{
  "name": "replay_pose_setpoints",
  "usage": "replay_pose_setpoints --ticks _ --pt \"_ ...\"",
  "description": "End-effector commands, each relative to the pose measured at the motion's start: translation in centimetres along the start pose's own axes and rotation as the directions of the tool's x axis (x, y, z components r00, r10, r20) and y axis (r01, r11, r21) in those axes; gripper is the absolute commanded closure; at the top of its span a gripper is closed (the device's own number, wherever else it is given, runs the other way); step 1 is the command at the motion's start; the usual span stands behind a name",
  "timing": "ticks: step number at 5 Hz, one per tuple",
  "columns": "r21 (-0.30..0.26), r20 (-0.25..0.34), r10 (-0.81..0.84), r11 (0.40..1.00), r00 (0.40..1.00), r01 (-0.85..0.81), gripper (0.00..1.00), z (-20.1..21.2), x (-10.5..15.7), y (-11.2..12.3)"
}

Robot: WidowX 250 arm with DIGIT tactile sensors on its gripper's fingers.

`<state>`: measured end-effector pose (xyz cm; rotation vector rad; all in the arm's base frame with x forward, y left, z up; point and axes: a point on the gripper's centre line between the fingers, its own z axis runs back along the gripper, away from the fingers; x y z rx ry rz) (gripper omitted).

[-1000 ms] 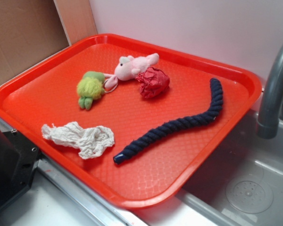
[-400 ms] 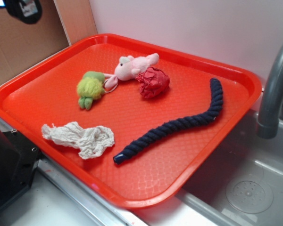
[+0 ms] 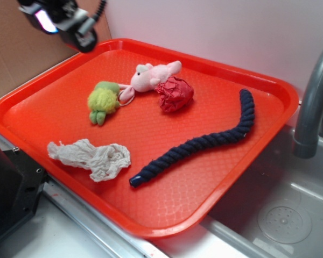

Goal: Grab the red paper.

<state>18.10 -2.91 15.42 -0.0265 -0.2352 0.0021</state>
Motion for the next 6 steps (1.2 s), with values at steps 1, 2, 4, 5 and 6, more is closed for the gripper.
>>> replay_pose_setpoints --ticks 1,2,4,5,6 --pt "-0.049 0.042 -0.049 0.997 0.998 0.051 0.0 -5.3 5.2 -0.2" --pt "-0.06 0.033 -0.077 0.995 0.997 0.079 0.0 -7.5 6.8 -0.4" --pt "-0.129 -0.006 -0.241 0.962 0.97 0.239 0.0 -12.1 8.9 -2.5" --pt "-0.141 -0.009 -0.285 0.949 0.958 0.281 0.0 -13.3 9.0 -2.8" --pt "-0.112 -0.035 -0.296 0.95 0.955 0.29 0.0 -14.5 8.6 -3.4"
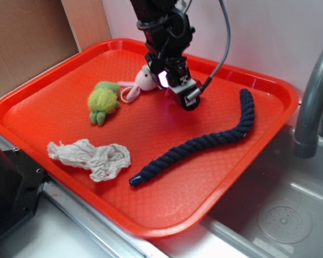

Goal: Grab the red paper.

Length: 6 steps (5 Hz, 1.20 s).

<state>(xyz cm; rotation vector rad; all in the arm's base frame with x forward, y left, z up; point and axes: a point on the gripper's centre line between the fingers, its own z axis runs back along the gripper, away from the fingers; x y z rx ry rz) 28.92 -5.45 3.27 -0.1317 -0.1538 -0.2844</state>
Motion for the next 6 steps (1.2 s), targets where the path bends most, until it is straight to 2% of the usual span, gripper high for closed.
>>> replay_pose_setpoints --ticks 1,2,3,4,5,6 --pt "0.063 0.027 -0.024 0.998 0.999 0.023 0.7 -0.8 1.0 -1.1" --pt "0.058 0.025 0.01 0.998 1.0 -0.011 1.0 -0.4 0.8 -0.5" --pt "0.067 -0.03 0.096 0.993 0.995 -0.094 1.0 1.2 0.6 0.9" --pt "0.098 -0.055 0.161 0.983 0.985 -0.155 1.0 3.7 -0.2 1.6" --pt "0.142 -0.086 0.257 0.959 0.963 -0.243 1.0 7.1 -2.1 1.2" --pt "0.118 -0.094 0.312 0.947 0.946 -0.3 1.0 10.4 -4.5 1.0"
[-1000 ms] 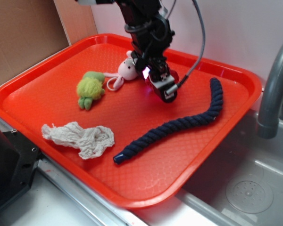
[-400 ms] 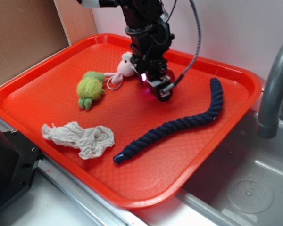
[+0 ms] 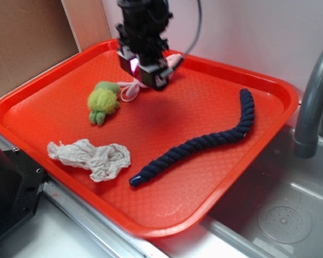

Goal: Grab the red paper.

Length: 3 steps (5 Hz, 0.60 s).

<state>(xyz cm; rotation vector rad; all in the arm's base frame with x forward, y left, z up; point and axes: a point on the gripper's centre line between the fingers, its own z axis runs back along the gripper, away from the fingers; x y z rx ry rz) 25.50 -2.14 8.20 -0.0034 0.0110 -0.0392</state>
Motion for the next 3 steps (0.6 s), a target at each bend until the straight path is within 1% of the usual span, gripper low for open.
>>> replay_pose_setpoints --ticks 1,2,3 --pt "-0.024 0.042 0.129 0.991 0.991 -0.128 1.0 6.9 -5.4 0.6" --pt "-0.07 0.003 0.123 0.99 0.992 -0.123 1.0 7.5 -7.9 0.8" --pt "-0.035 0.023 0.104 0.994 0.994 -0.104 1.0 7.4 -10.3 -0.1"
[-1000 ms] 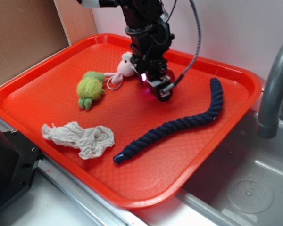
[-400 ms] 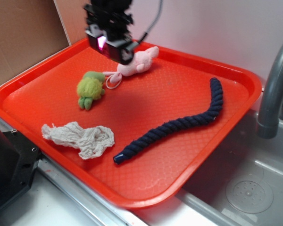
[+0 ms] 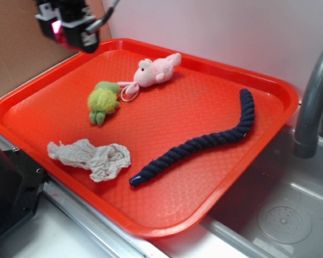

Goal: Grab the red paper.

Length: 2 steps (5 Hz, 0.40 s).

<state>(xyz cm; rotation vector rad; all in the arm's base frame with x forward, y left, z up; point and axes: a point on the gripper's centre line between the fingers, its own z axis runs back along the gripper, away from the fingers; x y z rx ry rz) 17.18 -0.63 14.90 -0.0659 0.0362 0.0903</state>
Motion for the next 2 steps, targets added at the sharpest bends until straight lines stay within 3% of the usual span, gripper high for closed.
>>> replay_pose_setpoints --ticks 1,2 --pt "0.054 0.077 0.005 0.998 0.997 -0.009 1.0 -0.2 -2.5 -2.0" --pt "0.086 0.094 0.027 0.996 0.995 -0.035 1.0 -0.4 -1.3 -2.3"
